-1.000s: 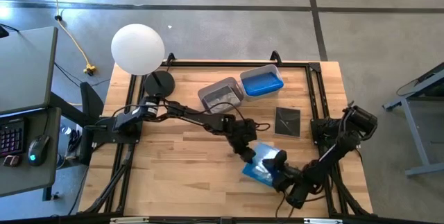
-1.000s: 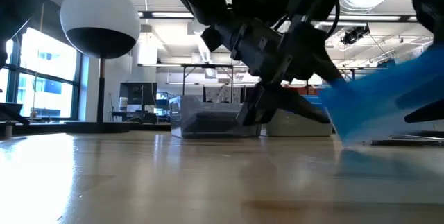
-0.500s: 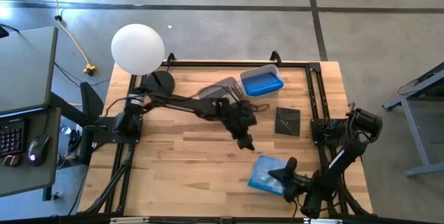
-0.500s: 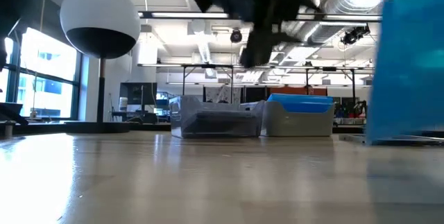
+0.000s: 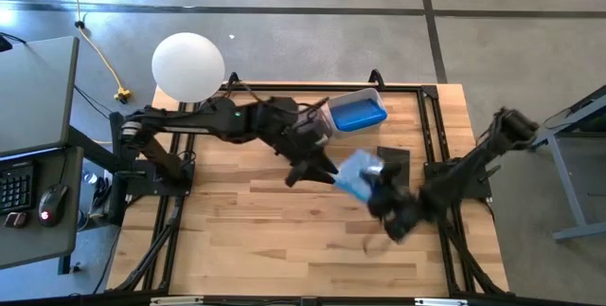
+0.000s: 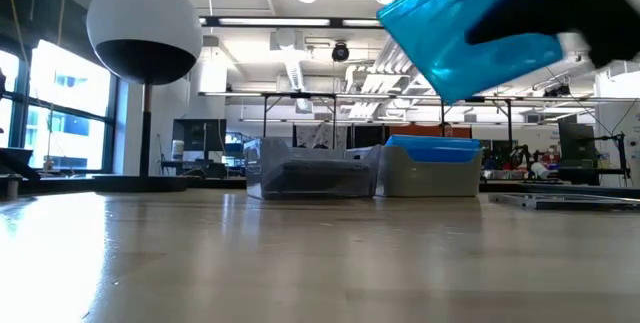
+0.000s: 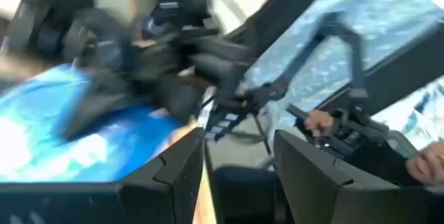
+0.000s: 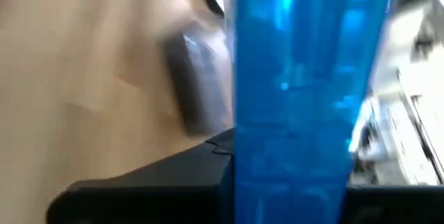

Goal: Pick & place jewel cases by type
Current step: Put the blue CD case into the white bin, then put the black CD case into the black bin

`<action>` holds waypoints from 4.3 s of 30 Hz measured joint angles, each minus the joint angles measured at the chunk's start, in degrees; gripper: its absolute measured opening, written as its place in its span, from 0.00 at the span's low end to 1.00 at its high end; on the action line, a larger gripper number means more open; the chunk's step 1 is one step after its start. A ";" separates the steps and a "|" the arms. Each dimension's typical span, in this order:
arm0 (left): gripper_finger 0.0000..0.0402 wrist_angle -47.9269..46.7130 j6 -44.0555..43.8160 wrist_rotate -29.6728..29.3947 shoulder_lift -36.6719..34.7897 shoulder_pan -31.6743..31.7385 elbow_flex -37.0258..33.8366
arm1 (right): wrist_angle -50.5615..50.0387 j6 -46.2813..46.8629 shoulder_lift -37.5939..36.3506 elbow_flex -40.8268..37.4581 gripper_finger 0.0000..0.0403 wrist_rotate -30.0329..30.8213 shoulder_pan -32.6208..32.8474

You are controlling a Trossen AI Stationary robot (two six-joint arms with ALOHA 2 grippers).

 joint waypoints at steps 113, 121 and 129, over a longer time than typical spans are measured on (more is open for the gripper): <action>0.43 -11.98 9.55 -12.21 -3.10 -0.67 -0.08 | 8.63 55.91 -17.72 -30.42 0.47 -39.62 -21.18; 0.43 -11.98 9.55 -12.28 -3.10 -0.67 -0.08 | 21.02 43.80 -13.12 -30.26 0.47 -48.86 -21.06; 0.43 -12.18 9.11 -12.40 -3.10 -0.67 -0.08 | 46.56 30.01 -1.01 -30.26 0.47 -67.25 -20.89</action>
